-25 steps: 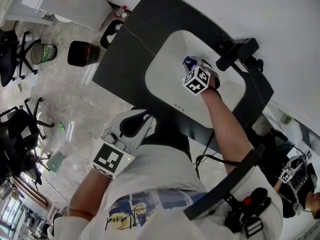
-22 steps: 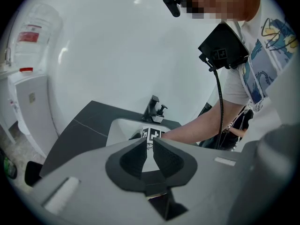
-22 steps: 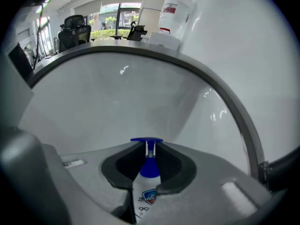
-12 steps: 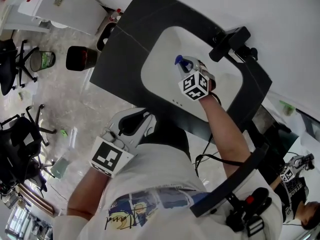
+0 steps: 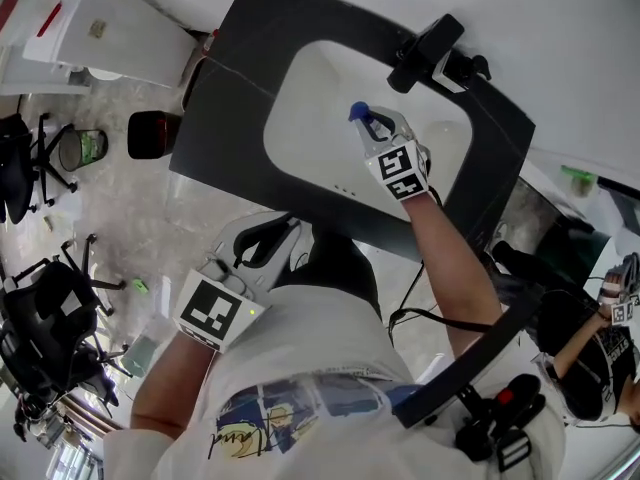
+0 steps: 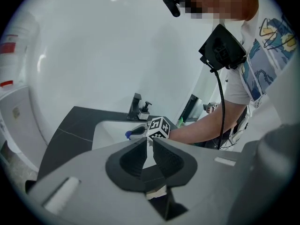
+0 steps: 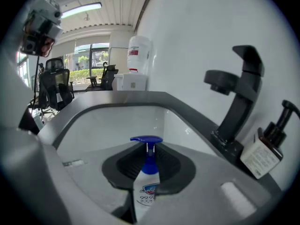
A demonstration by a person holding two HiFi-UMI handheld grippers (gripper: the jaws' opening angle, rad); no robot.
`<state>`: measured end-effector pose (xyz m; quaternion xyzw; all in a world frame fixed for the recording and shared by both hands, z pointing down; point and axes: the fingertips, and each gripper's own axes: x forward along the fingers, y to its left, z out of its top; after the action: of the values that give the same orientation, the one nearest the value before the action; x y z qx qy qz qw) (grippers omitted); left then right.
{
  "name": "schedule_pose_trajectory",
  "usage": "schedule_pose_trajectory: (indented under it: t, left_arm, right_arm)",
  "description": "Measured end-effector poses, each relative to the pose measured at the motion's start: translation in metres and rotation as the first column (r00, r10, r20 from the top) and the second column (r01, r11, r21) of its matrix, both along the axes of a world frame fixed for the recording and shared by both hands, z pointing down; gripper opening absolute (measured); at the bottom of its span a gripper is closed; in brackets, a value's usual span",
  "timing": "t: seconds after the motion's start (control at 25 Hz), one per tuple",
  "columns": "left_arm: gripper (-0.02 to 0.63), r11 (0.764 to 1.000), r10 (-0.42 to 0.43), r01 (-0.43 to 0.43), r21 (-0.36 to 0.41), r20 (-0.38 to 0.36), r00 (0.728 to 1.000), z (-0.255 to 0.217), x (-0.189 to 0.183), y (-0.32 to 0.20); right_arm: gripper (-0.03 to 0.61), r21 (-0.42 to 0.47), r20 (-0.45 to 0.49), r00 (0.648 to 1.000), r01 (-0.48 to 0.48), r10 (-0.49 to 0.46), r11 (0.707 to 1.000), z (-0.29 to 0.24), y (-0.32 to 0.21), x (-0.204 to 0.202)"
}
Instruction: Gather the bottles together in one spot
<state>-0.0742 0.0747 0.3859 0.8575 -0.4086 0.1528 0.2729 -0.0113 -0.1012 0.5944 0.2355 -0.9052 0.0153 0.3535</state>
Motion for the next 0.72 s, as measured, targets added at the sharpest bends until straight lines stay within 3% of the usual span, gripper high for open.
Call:
schedule_pose_trajectory:
  t: [0.44, 0.72]
  left_arm:
    - [0.044, 0.985, 0.170, -0.170, 0.030, -0.001, 0.985, -0.006, 0.040, -0.002]
    - [0.044, 0.951, 0.299, -0.299, 0.076, 0.012, 0.954, -0.013, 0.068, -0.007]
  right_arm:
    - [0.051, 0.076, 0.147, 0.975, -0.179, 0.166, 0.981, -0.079, 0.004, 0.059]
    - [0.051, 0.131, 0.204, 0.950, -0.265, 0.236, 0.955, -0.126, 0.002, 0.103]
